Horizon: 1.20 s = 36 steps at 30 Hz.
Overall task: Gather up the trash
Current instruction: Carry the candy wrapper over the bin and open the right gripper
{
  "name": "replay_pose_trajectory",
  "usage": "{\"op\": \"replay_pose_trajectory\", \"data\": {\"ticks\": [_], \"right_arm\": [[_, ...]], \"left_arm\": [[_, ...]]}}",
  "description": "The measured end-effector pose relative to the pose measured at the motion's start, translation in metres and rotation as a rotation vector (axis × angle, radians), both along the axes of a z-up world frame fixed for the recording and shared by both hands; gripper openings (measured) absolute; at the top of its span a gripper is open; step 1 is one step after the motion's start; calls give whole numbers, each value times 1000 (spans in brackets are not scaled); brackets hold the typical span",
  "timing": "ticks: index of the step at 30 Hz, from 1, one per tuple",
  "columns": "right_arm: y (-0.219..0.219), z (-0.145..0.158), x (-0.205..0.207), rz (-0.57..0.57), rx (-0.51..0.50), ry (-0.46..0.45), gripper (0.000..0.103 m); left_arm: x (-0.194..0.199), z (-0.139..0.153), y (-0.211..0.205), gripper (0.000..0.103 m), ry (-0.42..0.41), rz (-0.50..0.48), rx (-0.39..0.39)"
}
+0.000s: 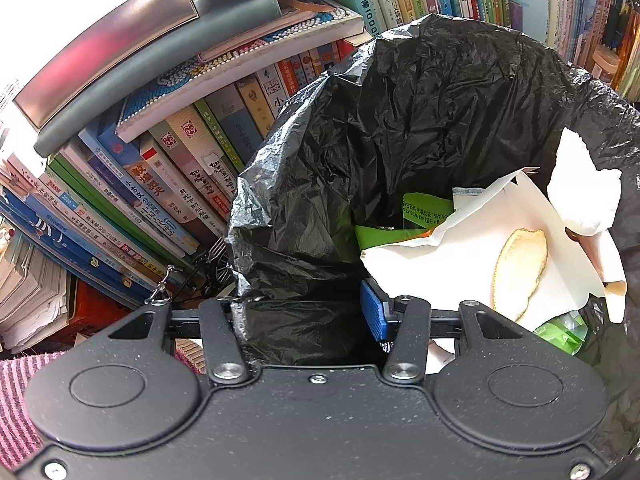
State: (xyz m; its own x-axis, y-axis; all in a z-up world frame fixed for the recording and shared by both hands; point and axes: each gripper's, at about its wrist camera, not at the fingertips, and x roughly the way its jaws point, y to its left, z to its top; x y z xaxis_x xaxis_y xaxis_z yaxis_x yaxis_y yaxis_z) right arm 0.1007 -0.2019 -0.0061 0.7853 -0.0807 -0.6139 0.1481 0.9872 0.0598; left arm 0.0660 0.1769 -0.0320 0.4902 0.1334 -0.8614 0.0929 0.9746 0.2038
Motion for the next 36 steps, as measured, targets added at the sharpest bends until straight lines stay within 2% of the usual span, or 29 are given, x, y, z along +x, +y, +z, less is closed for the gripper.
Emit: {"op": "replay_pose_trajectory", "data": {"ticks": [5,11,14,19,20,21,23,25,28,36], "right_arm": [[33,32,-35,147,108,-118,15],[76,62,-59,378,201,-195,17],[100,62,-64,468,215,-184,19],[128,42,-64,551,189,-118,24],[132,39,-64,558,182,-108,29],[134,36,-64,559,172,-100,43],[136,33,-66,567,156,-95,52],[138,33,-67,574,145,-105,66],[138,36,-70,582,138,-119,75],[130,42,-71,593,163,-153,86]], "left_arm": [[-1,0,-1,47,-4,1,2],[-1,1,-2,47,-9,0,5],[-1,1,-1,47,-9,0,5],[-1,1,-1,47,-10,-1,4],[-1,1,-1,47,-10,-1,4],[-2,1,-1,47,-10,-2,4],[-2,1,-1,47,-11,-2,2],[-2,1,0,47,-11,-3,1],[-2,1,0,47,-11,-3,1],[-2,1,-1,47,-11,-1,1]]}}
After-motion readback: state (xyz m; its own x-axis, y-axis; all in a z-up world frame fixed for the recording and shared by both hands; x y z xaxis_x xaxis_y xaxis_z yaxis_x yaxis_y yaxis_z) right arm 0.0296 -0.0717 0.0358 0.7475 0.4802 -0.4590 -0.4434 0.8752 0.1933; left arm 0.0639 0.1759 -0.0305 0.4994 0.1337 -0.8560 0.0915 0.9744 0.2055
